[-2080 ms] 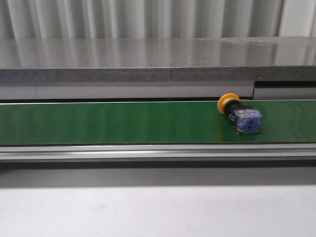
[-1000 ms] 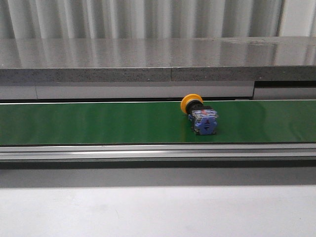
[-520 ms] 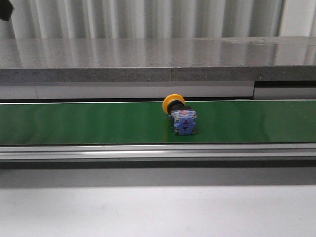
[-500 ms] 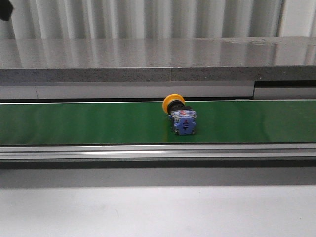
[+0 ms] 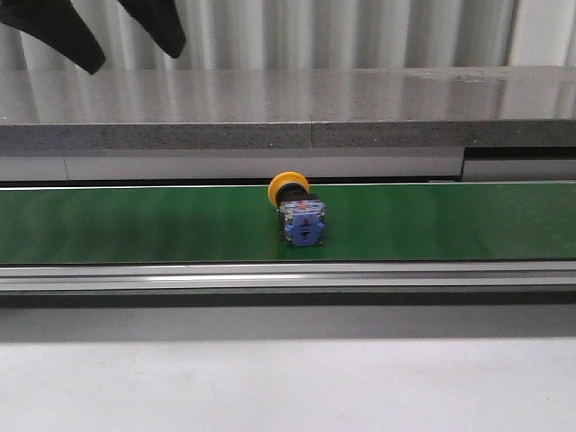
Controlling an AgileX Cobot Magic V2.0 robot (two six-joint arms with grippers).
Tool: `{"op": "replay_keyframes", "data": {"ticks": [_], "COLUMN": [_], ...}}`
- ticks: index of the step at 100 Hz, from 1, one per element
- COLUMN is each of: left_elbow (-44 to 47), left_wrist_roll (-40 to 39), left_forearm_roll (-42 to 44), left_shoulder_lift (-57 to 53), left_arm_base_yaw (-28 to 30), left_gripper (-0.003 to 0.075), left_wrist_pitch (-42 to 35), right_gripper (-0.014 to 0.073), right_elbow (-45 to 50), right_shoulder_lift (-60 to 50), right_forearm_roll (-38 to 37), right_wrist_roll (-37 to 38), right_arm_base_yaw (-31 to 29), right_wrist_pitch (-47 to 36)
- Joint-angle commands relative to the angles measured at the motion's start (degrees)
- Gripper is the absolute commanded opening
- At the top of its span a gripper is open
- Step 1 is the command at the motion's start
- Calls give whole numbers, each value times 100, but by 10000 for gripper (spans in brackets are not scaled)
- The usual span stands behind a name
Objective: Move button from right to left
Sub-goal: 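Lower the left gripper onto the button on the belt and close it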
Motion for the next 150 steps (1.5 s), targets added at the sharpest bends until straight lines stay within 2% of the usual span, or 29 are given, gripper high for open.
{"op": "replay_keyframes", "data": {"ticks": [1,9,20,35,59,96,109,114,121,133,140,150], "left_elbow": [-544,-859,-1350,-1738,-1793,-1804,-1804,-1804,-1828,-1921,-2019,-2277], "left_wrist_roll": [-463,-709,-779,-794,-794,-794,-851,-851,-861,-861,-861,-861], "left_forearm_roll": [-106,-204,-396,-1087,-1501,-1317,-1221,-1160,-1078,-975,-961,-849], "left_shoulder_lift": [143,415,818,1295,1767,2204,2360,2378,2378,2378,2378,2365], "left_arm_base_yaw": [-143,-182,-206,-214,-307,-307,-281,-277,-277,-277,-277,-277], "left_gripper": [547,547,547,547,547,545,537,507,426,219,125,67], "left_wrist_pitch": [158,404,1163,1792,1960,2008,2241,2241,2241,2350,2379,2474], "right_gripper": [-66,-66,-66,-66,-66,-66,-66,-66,-66,-66,-66,-66], "right_elbow": [-125,-125,-125,-125,-125,-125,-125,-125,-125,-125,-125,-125], "right_shoulder_lift": [-44,-44,-44,-44,-44,-44,-44,-44,-44,-44,-44,-44], "right_forearm_roll": [6,6,6,6,6,6,6,6,6,6,6,6], "right_wrist_roll": [-34,-34,-34,-34,-34,-34,-34,-34,-34,-34,-34,-34], "right_arm_base_yaw": [14,14,14,14,14,14,14,14,14,14,14,14], "right_wrist_pitch": [-445,-445,-445,-445,-445,-445,-445,-445,-445,-445,-445,-445]}}
